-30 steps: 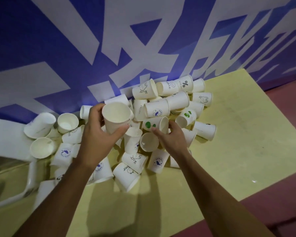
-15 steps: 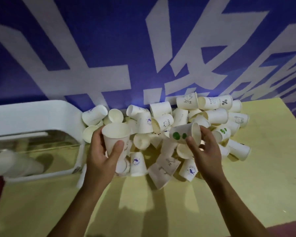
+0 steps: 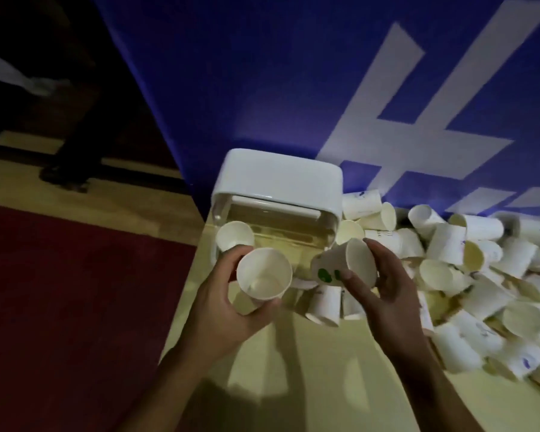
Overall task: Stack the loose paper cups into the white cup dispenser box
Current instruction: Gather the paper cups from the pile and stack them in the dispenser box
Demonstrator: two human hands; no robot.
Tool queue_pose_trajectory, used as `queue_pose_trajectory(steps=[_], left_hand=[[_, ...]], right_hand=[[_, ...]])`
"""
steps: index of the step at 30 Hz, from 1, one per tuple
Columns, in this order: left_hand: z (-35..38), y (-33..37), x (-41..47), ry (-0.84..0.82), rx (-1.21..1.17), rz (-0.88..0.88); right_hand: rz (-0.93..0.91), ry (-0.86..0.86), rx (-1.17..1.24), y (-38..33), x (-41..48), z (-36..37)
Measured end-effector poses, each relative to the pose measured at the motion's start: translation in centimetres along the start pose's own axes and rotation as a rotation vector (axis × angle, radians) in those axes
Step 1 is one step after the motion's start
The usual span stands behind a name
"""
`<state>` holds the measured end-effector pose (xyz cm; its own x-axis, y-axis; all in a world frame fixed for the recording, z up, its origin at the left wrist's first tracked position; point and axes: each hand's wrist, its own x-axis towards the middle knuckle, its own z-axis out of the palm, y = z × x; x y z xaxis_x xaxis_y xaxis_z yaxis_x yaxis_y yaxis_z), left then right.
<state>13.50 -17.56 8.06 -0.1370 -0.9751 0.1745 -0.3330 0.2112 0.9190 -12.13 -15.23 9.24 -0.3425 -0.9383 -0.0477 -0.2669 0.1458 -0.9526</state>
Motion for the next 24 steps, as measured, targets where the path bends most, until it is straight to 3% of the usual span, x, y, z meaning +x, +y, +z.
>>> queue_pose_trajectory(steps=[7,24], left_hand=[[-6.1,-4.3,1.0,0.092,-0.009,-0.059],[-3.4,-7.5,7.4,-0.002,0.227,-0.025]], right_hand=[[0.014,-0.068,0.017,-2.6,-1.0,7.8],[0.085,-0.039,-0.038,-1.1,-0.4,7.1]])
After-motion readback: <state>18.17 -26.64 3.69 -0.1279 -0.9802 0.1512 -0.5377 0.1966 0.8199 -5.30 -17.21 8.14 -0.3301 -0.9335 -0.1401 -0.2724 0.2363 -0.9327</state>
